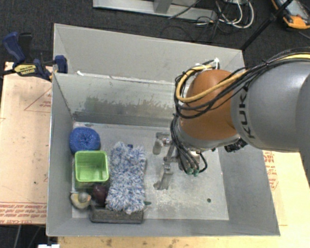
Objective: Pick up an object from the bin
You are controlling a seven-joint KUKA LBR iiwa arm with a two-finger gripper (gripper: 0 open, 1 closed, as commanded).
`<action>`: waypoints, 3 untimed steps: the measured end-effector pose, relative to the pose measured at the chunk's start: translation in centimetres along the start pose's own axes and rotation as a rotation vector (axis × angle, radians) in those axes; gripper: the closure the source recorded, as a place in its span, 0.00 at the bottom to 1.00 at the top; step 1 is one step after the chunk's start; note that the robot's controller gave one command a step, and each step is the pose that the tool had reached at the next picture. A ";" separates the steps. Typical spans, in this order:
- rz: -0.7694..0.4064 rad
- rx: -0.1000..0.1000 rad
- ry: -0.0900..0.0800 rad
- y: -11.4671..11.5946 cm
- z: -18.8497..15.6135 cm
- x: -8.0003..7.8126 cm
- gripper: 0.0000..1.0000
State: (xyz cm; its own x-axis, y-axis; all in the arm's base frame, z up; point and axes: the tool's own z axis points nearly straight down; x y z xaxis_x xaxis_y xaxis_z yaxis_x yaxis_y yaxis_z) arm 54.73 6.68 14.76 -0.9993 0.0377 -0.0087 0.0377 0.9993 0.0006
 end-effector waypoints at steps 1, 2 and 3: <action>-0.028 -0.001 0.006 3.2 3.4 -2.2 0.00; 0.012 0.000 0.007 5.6 4.1 -0.9 0.00; 0.010 0.000 0.004 7.5 6.8 -1.7 1.00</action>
Offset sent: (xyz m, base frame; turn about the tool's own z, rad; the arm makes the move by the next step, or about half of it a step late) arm -0.0006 0.0668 -0.0411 0.0338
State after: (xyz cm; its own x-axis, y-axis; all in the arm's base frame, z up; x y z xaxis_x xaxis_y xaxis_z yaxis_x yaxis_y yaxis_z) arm 56.82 14.14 7.95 -0.9989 0.0473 -0.0046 0.0473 0.9989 0.0005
